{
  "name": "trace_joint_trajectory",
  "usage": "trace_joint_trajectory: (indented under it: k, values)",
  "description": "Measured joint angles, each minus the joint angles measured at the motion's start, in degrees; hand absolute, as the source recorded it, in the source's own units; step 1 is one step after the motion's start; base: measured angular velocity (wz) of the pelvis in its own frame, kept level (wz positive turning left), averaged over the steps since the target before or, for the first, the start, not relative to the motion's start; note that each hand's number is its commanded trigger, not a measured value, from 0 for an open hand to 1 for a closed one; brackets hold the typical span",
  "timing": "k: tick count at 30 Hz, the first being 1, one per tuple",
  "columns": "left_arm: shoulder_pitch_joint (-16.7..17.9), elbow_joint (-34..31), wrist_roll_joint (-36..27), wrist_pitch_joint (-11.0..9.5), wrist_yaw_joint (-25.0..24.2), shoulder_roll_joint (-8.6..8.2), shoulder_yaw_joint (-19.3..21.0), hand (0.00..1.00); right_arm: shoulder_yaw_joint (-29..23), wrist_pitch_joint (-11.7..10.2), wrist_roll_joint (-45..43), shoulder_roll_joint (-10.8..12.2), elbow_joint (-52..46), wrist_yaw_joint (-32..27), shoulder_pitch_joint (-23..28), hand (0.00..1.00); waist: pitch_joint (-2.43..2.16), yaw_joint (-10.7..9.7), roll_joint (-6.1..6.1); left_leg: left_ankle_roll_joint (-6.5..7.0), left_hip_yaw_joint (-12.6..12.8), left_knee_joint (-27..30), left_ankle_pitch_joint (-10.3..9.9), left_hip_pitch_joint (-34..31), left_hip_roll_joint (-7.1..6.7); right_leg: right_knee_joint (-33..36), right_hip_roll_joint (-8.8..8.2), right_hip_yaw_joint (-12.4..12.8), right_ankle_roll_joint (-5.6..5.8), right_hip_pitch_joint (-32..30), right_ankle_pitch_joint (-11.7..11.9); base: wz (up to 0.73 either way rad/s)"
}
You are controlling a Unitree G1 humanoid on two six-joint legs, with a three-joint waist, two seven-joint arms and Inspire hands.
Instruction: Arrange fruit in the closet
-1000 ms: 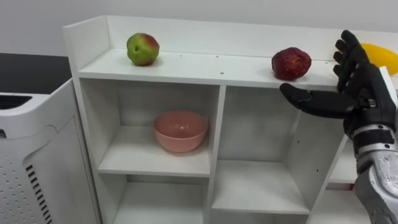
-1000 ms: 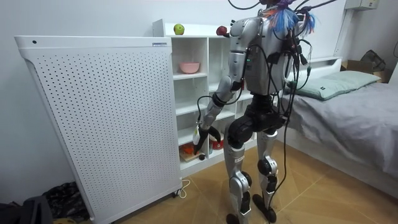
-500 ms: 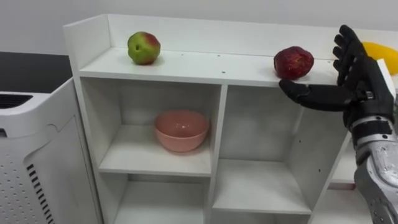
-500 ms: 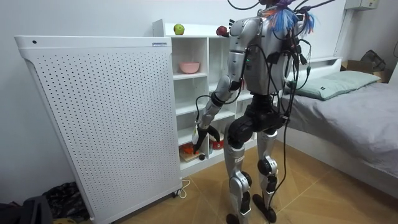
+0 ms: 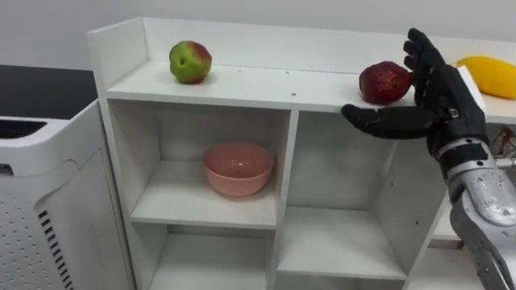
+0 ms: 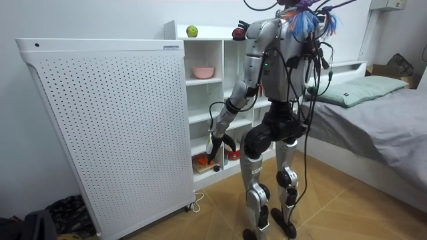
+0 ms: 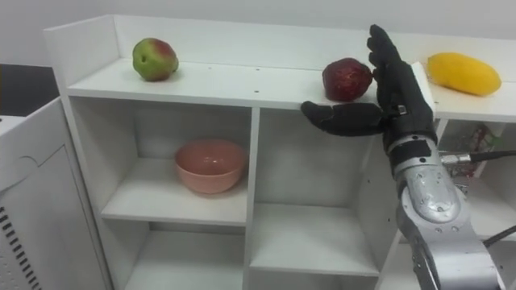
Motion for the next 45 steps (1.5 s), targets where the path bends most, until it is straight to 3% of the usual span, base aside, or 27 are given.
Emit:
trace_joint_trajectory:
  k: [7,16,22,26,31,40,45]
  values:
    - [-1.01,-0.02,-0.01,0.99,-1.11,0.09,0.02,0.00,0.48,0.46,-2.33,-0.98,1.02,3.73,-0.20,1.00,-0.17,0.14,-0.75,0.00,0.04,0.18,0.00,0.10,0.02,0.15,0.03,0.08,-0.03,0.13,0.02,0.00]
    - [-2.07,-0.02,-2.27,1.05,-1.13,0.54,0.04,0.00,-0.11,0.44,-2.83,-1.33,7.96,2.26,-5.67,1.00,-0.09,0.45,-1.01,0.00,-0.18,0.37,0.00,0.14,0.00,0.04,0.05,-0.03,-0.06,0.42,0.04,0.00]
    - [-2.14,-0.02,-5.55,1.84,-1.14,1.00,-0.12,0.00,-0.08,0.43,-2.99,-1.30,8.11,2.22,-6.71,1.00,0.21,0.46,-1.12,0.00,-0.41,0.35,0.00,0.15,-0.03,-0.13,0.03,-0.08,-0.05,0.64,0.03,0.02]
    - [-2.17,-0.02,-6.49,1.99,-1.23,2.26,-1.18,0.00,0.72,1.12,-2.93,-1.28,5.39,2.38,-6.44,1.00,0.33,0.34,-1.09,0.00,-0.69,0.33,-0.01,-0.21,-0.03,-0.15,0.03,-0.22,-0.05,0.34,0.03,0.03]
    - [-3.17,0.01,-6.66,2.04,-1.18,2.56,-1.17,0.00,1.18,1.73,-2.37,-1.26,-1.77,2.88,-3.08,1.00,0.46,0.27,0.00,0.00,-0.67,0.03,-0.01,-0.20,-0.14,-0.14,-0.04,0.11,-0.05,0.05,0.03,-0.04]
    - [-3.32,1.11,-9.06,1.59,-0.22,1.98,-2.36,0.00,3.76,2.51,0.82,-0.31,-9.83,2.82,1.35,1.00,-0.02,0.22,1.48,-0.01,-0.23,-0.07,-0.01,0.16,-0.05,-0.15,0.09,0.62,-0.05,0.10,0.03,-0.02]
    - [-2.37,2.43,-11.12,0.43,2.03,1.84,-2.52,0.00,4.93,2.46,2.64,0.04,-17.72,4.21,8.83,1.00,0.09,0.66,2.46,0.00,0.51,-0.50,0.00,1.03,0.03,-0.09,0.21,1.63,-0.05,0.40,0.03,-0.10]
